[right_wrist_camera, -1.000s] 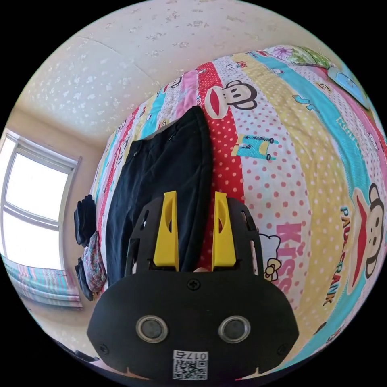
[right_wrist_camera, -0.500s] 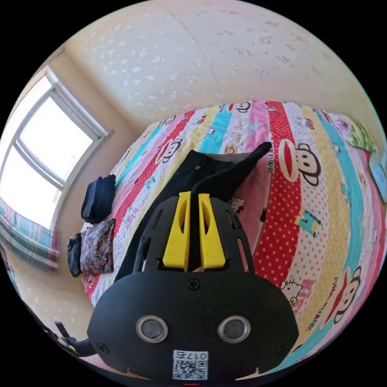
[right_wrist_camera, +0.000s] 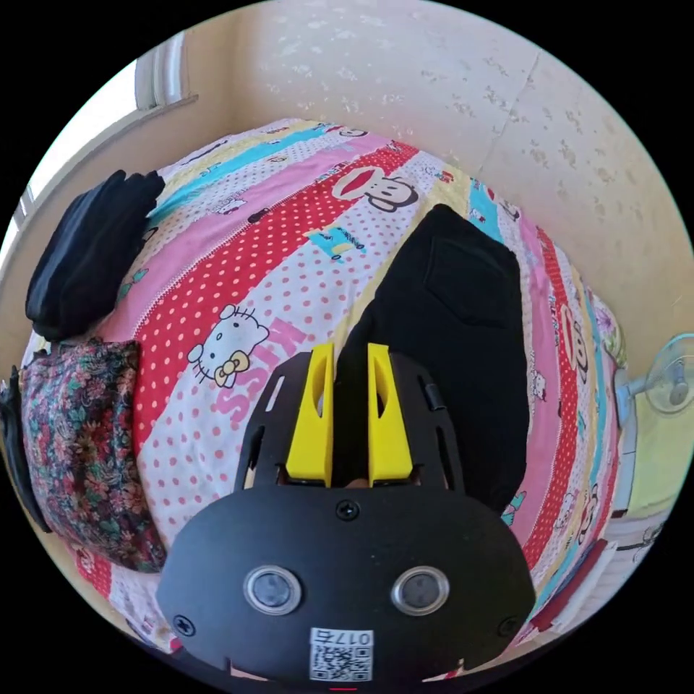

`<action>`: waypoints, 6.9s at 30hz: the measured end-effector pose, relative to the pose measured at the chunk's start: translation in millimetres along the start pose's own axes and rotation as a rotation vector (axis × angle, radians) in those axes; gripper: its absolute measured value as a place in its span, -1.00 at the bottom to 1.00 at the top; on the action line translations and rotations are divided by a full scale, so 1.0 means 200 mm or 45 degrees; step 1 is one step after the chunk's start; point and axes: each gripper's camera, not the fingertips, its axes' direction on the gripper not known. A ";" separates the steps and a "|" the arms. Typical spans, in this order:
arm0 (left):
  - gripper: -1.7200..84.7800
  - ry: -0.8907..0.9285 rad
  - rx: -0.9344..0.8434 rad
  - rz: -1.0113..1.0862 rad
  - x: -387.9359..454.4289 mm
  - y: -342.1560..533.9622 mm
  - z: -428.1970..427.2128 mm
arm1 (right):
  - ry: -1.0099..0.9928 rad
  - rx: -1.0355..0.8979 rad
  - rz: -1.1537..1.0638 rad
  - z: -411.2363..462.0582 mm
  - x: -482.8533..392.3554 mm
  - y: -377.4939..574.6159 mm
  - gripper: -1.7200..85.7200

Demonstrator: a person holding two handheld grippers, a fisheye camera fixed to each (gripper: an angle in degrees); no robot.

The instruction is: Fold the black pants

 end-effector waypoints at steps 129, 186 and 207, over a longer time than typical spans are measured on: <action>-0.85 -0.899 -0.686 0.697 0.10 0.33 0.09 | -1.864 -0.214 0.715 0.60 0.57 3.17 -0.73; -0.98 -0.495 -1.848 1.500 1.13 0.96 2.16 | -2.323 0.409 0.915 -1.07 1.70 3.06 -0.94; -0.98 -0.228 -1.622 0.759 0.65 0.24 2.05 | -2.139 -0.076 1.530 0.73 1.76 1.93 -0.63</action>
